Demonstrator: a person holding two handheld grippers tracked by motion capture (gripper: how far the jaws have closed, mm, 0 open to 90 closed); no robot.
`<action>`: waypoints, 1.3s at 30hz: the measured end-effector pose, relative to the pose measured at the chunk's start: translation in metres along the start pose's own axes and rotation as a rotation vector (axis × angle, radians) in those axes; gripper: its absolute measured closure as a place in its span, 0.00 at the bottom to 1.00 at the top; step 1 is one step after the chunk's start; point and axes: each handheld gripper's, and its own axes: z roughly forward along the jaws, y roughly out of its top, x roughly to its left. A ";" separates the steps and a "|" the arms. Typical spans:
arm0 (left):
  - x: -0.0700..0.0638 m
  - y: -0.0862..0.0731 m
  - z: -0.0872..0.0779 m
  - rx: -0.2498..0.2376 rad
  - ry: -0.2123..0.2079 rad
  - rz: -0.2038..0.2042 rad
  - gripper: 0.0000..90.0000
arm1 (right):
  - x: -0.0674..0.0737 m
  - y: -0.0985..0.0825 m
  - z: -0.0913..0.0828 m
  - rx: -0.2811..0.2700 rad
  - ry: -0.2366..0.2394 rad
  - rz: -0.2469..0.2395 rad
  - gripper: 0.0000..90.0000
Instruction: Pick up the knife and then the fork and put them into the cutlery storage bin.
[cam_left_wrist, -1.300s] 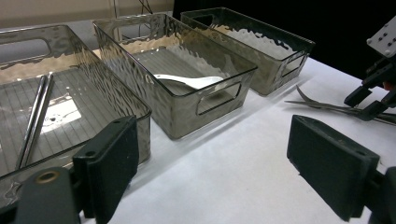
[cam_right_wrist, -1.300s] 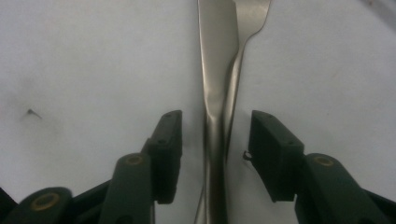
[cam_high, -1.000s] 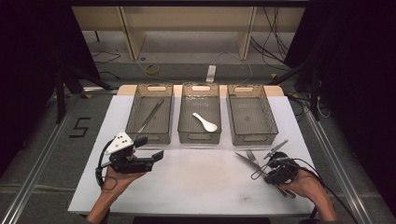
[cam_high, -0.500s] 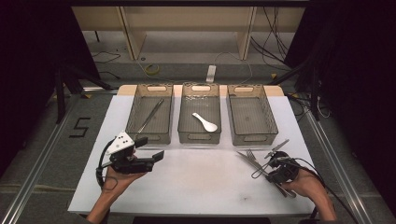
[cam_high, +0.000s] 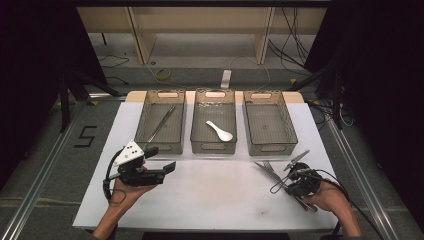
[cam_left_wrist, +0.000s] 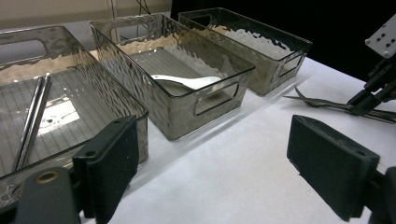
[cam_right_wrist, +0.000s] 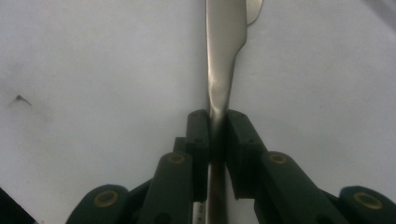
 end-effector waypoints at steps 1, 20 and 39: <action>0.000 0.000 0.000 0.000 0.000 0.001 0.18 | 0.000 0.000 -0.001 -0.008 0.000 -0.001 0.90; 0.000 0.000 0.000 -0.005 0.002 -0.006 0.18 | 0.000 -0.002 -0.034 -0.186 0.051 0.005 0.90; 0.002 0.000 -0.002 -0.020 0.004 -0.020 0.18 | -0.034 0.030 -0.056 -0.337 0.030 0.078 0.90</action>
